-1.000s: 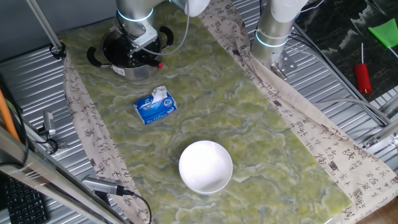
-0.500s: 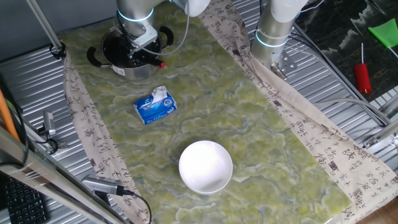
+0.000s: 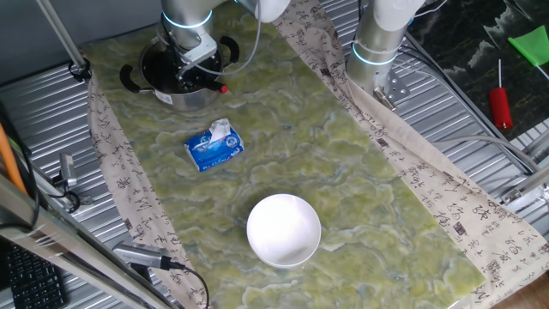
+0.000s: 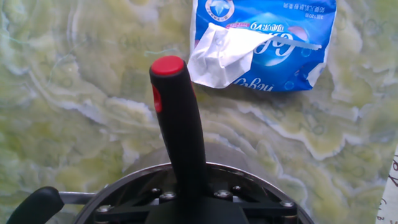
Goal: Scoop water with a large spoon from one bowl to another
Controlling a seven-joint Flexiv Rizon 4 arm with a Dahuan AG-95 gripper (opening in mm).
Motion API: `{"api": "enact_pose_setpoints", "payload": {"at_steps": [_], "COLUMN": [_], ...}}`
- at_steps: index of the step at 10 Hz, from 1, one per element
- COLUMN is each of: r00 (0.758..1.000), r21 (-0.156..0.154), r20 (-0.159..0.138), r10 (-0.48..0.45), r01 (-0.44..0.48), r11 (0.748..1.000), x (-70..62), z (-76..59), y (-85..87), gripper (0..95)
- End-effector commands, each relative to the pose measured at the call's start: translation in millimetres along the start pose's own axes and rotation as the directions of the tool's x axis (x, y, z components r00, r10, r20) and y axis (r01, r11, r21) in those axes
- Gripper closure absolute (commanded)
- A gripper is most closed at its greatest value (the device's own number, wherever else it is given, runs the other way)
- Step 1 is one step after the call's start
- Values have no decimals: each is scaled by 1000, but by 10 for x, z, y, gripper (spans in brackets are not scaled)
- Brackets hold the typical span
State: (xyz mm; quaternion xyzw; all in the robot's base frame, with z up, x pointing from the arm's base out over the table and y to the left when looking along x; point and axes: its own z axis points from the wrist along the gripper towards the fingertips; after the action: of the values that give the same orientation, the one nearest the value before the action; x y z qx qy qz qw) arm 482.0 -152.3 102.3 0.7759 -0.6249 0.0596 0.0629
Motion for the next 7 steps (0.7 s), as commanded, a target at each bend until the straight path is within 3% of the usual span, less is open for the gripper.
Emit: {"api": "enact_pose_setpoints", "payload": {"at_steps": [1, 7], "r00": [1000, 996], "r21": [-2, -8], "r20": [7, 53], "r10": [16, 74], "r01": [-16, -73], "r11": [1000, 997], "x": [-3, -8], "z": [-41, -218], "y": [-3, -10], "gripper": [950, 950]}}
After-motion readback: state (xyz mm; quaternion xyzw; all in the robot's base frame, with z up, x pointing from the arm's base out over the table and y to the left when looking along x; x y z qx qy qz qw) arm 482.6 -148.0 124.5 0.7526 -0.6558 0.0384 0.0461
